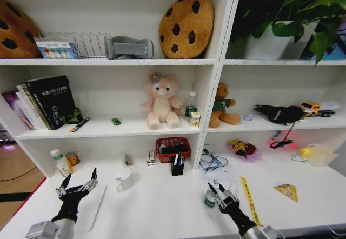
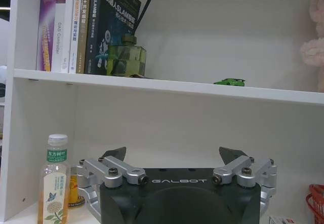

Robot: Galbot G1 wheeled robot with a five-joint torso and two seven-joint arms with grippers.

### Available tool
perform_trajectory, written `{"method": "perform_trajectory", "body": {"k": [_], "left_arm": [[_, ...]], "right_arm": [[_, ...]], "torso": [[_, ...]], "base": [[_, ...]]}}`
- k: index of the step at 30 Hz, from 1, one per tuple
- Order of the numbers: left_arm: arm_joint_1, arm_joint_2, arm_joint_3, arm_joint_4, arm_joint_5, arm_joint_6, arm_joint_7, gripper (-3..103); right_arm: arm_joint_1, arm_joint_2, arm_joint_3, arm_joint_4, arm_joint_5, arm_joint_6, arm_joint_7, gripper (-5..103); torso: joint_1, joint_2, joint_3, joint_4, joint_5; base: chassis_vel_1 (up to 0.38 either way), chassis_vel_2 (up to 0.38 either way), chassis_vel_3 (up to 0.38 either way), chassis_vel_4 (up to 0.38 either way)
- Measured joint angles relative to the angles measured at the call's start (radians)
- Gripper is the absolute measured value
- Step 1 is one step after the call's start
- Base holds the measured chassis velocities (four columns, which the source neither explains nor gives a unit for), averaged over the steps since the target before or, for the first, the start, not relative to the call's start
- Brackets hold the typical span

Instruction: Organize the objects on the table.

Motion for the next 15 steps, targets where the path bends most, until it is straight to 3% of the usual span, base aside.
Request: {"method": "perform_trajectory", "body": {"k": [5, 15], "left_arm": [[-0.004, -0.007, 0.004, 0.0, 0.004, -0.001, 0.0, 100], [-0.012, -0.006, 0.0, 0.005, 0.002, -0.006, 0.001, 100]], "right_arm": [[-0.114, 0.015, 0.058, 0.103, 0.01, 0.013, -0.009, 30], [-0.331, 0.096, 0.053, 0.171, -0.131, 0.11, -0.037, 30]], "torso": [[0.0, 0.0, 0.0, -0.0001, -0.0003], [0.0, 0.0, 0.0, 0.0, -0.0001]], "base": [[0.0, 0.0, 0.0, 0.0], [0.0, 0.0, 0.0, 0.0]]}}
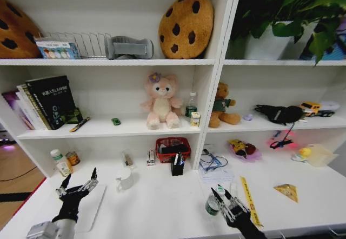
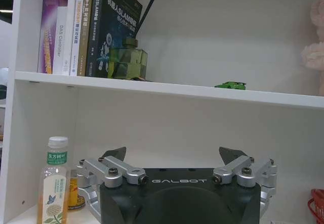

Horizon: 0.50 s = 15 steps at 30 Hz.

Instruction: Organize the objects on the table.

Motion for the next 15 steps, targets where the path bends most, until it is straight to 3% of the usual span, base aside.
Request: {"method": "perform_trajectory", "body": {"k": [3, 5, 15], "left_arm": [[-0.004, 0.001, -0.002, 0.011, -0.006, -0.006, 0.002, 100], [-0.005, 0.001, -0.002, 0.012, -0.006, -0.006, 0.002, 100], [-0.02, 0.005, -0.002, 0.024, -0.014, -0.008, 0.003, 100]], "right_arm": [[-0.102, 0.046, -0.024, 0.0, -0.094, 0.077, -0.019, 30], [-0.116, 0.052, -0.027, 0.0, -0.107, 0.089, -0.021, 30], [-0.316, 0.118, -0.063, -0.051, -0.261, 0.286, -0.005, 30]], "torso": [[0.0, 0.0, 0.0, -0.0002, -0.0002], [0.0, 0.0, 0.0, -0.0002, -0.0002], [0.0, 0.0, 0.0, -0.0002, -0.0003]], "base": [[0.0, 0.0, 0.0, 0.0], [0.0, 0.0, 0.0, 0.0], [0.0, 0.0, 0.0, 0.0]]}}
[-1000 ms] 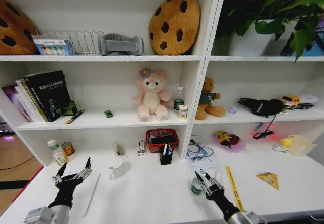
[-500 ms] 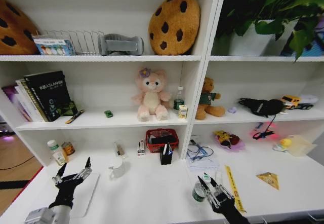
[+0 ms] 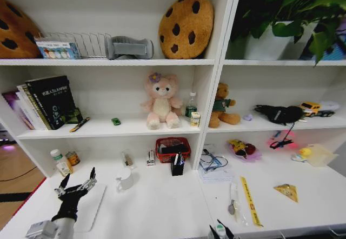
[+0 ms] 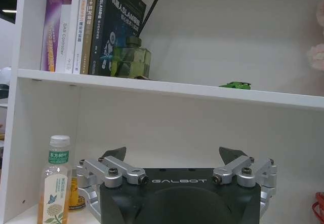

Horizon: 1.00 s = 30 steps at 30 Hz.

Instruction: Organize the objects on the table.

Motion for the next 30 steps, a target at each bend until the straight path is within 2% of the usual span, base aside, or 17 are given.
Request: {"method": "perform_trajectory", "body": {"k": [1, 7, 20, 23, 30], "left_arm": [[-0.002, 0.001, 0.0, 0.003, -0.001, 0.0, 0.0, 100], [-0.007, 0.004, 0.001, 0.012, -0.002, -0.002, 0.0, 100], [-0.02, 0.005, 0.004, 0.015, -0.004, 0.001, -0.002, 100], [-0.024, 0.005, 0.004, 0.018, -0.004, 0.004, -0.005, 100], [-0.033, 0.005, 0.006, 0.019, -0.003, 0.011, -0.011, 100]], "right_arm": [[-0.013, 0.003, -0.005, -0.023, -0.018, 0.023, 0.014, 30], [0.001, 0.012, -0.01, -0.092, -0.032, 0.042, 0.053, 30], [0.074, 0.011, -0.036, -0.314, -0.042, 0.058, 0.053, 30], [0.142, 0.001, -0.03, -0.423, -0.033, 0.061, 0.053, 30], [0.243, -0.003, -0.045, -0.542, -0.005, 0.042, 0.052, 30]], "torso": [[0.0, 0.0, 0.0, -0.0001, 0.0], [0.0, 0.0, 0.0, 0.0002, 0.0002], [0.0, 0.0, 0.0, 0.0, 0.0002], [0.0, 0.0, 0.0, 0.0001, 0.0003], [0.0, 0.0, 0.0, 0.0001, 0.0002]], "base": [[0.0, 0.0, 0.0, 0.0], [0.0, 0.0, 0.0, 0.0], [0.0, 0.0, 0.0, 0.0], [0.0, 0.0, 0.0, 0.0], [0.0, 0.0, 0.0, 0.0]]}}
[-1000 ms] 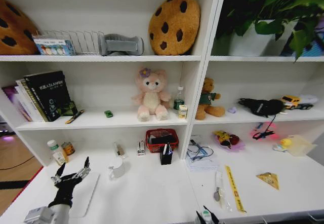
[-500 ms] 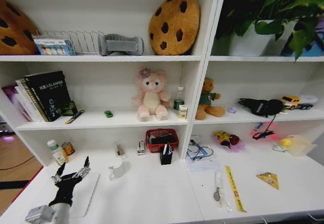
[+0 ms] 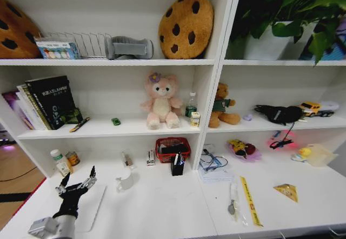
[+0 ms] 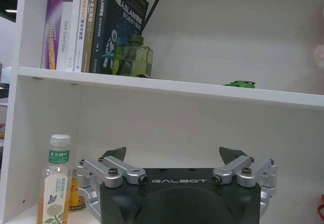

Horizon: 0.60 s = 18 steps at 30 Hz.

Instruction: Organize the objects on the table.

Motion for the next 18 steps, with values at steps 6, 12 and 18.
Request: {"method": "perform_trajectory", "body": {"k": [6, 12, 18], "left_arm": [[-0.002, 0.003, -0.001, -0.009, 0.002, 0.011, -0.01, 100], [-0.004, 0.004, 0.002, -0.018, 0.005, 0.031, -0.027, 100], [-0.009, 0.003, 0.003, -0.021, 0.006, 0.044, -0.04, 100]], "right_arm": [[0.185, 0.001, -0.036, -0.221, 0.027, -0.025, -0.008, 30], [0.34, -0.015, -0.068, -0.355, 0.064, -0.059, -0.02, 30], [0.469, -0.048, -0.097, -0.471, 0.09, -0.078, -0.02, 30]], "torso": [[0.0, 0.0, 0.0, -0.0002, 0.0003], [0.0, 0.0, 0.0, 0.0, 0.0003], [0.0, 0.0, 0.0, -0.0001, -0.0001]], "base": [[0.0, 0.0, 0.0, 0.0], [0.0, 0.0, 0.0, 0.0], [0.0, 0.0, 0.0, 0.0]]}}
